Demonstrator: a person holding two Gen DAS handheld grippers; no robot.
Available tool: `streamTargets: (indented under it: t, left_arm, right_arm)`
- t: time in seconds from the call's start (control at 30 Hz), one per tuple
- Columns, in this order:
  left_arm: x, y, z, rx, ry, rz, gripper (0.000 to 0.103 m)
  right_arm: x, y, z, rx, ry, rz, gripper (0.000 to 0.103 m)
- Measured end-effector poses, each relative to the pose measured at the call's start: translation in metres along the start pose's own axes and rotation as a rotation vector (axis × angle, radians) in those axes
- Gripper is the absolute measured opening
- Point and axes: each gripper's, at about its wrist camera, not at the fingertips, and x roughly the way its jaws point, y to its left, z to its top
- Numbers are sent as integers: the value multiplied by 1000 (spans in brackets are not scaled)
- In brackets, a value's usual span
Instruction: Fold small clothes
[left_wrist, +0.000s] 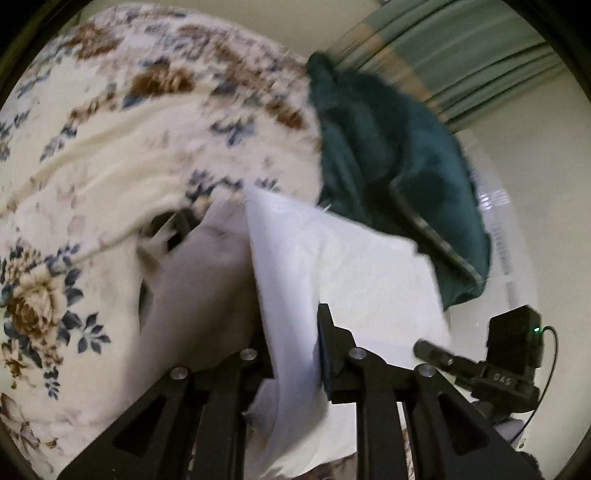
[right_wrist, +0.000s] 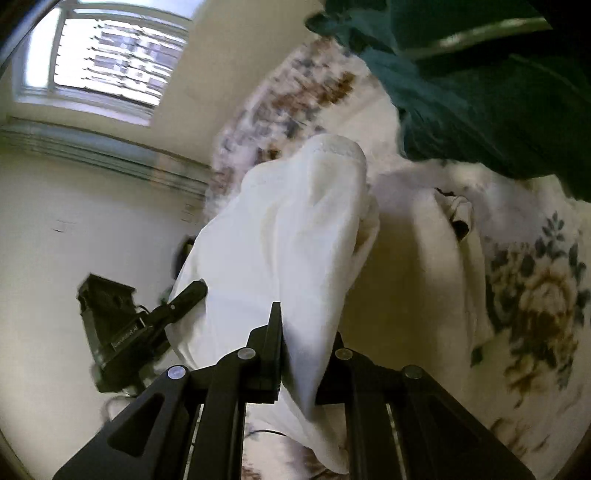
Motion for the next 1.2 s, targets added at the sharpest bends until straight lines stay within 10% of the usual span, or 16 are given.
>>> streamTargets:
  t: [0.13,0.23,0.3,0.57,0.77,1.2]
  left_arm:
    - [-11,-3,-12,-9,-43,46,30]
    - [-20,-14,-22,20,-59,157,60]
    - [-24,-23,-29,45,-79,244,99]
    - [-46,-57,-61,167,-172,538,100]
    - [-94,-90,-99,195,-212,594,100]
    - [-245,-202,-200,298,-366,579,100]
  right_arm:
    - [17,-15,7,-7,17,-65,15]
    - [13,-5,8,-56,13,-174,39]
    - [4,6,3,-109,-27,-279,52]
    - [-19,50,-41,-298,-127,-685,103]
    - [-62,81,-93,-347,-212,-829,103]
    - [-236,200,-223,-384,-404,-818,103]
